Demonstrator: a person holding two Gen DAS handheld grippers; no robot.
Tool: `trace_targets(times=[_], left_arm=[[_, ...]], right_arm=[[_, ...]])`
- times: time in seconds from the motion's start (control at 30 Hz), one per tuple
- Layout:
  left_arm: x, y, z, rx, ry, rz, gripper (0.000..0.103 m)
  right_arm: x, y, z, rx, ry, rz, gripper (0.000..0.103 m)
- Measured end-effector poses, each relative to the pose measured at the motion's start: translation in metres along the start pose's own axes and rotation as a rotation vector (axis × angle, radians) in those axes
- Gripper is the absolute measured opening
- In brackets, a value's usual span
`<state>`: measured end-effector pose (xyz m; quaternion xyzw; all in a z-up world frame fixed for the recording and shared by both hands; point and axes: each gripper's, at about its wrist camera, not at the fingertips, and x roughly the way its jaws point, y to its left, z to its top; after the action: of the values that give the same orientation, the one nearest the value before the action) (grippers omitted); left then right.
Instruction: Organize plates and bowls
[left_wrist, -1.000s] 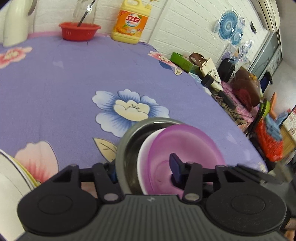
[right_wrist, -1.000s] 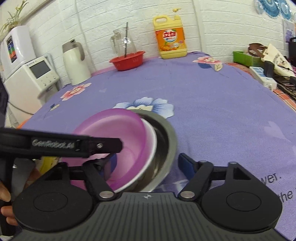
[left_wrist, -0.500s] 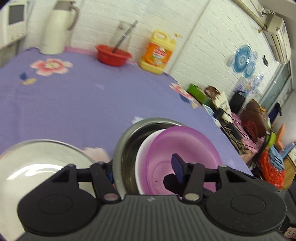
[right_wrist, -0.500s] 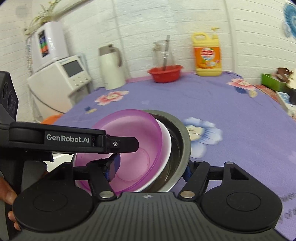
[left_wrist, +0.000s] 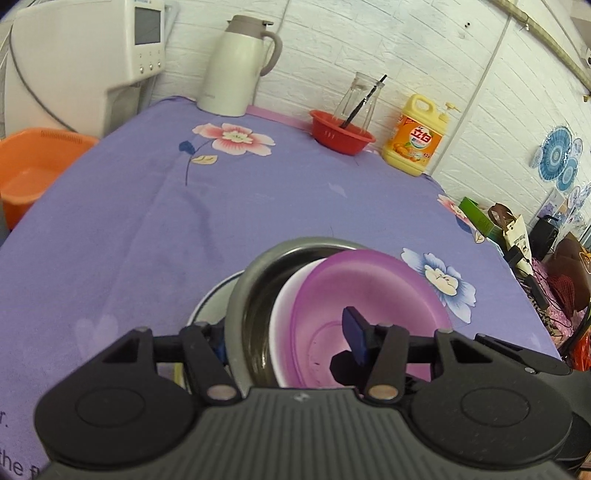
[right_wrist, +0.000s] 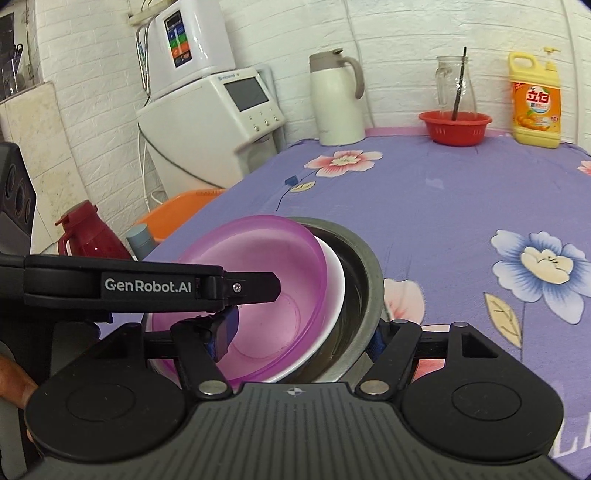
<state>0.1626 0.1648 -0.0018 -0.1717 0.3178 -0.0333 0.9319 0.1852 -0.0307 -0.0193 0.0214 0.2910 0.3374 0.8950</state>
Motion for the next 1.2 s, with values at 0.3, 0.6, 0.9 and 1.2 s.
trace_targets(times=[0.3,0.6,0.9,1.2], left_arm=[[0.011,0.008,-0.004,-0.011,0.021,-0.009,0.052],[0.016,0.004,-0.006,0.004,0.014,-0.017,0.053],[0.001,0.0,0.007,0.033,-0.09,0.015,0.073],[-0.007,-0.006,0.008,-0.004,-0.109,0.047,0.095]], right_arm=[[0.009,0.005,-0.003,-0.008,0.039,-0.02,0.103],[0.014,0.002,-0.005,0.002,0.053,-0.017,0.103],[0.007,0.007,0.002,-0.062,-0.025,-0.087,0.103],[-0.016,-0.022,0.007,0.046,-0.101,-0.143,0.103]])
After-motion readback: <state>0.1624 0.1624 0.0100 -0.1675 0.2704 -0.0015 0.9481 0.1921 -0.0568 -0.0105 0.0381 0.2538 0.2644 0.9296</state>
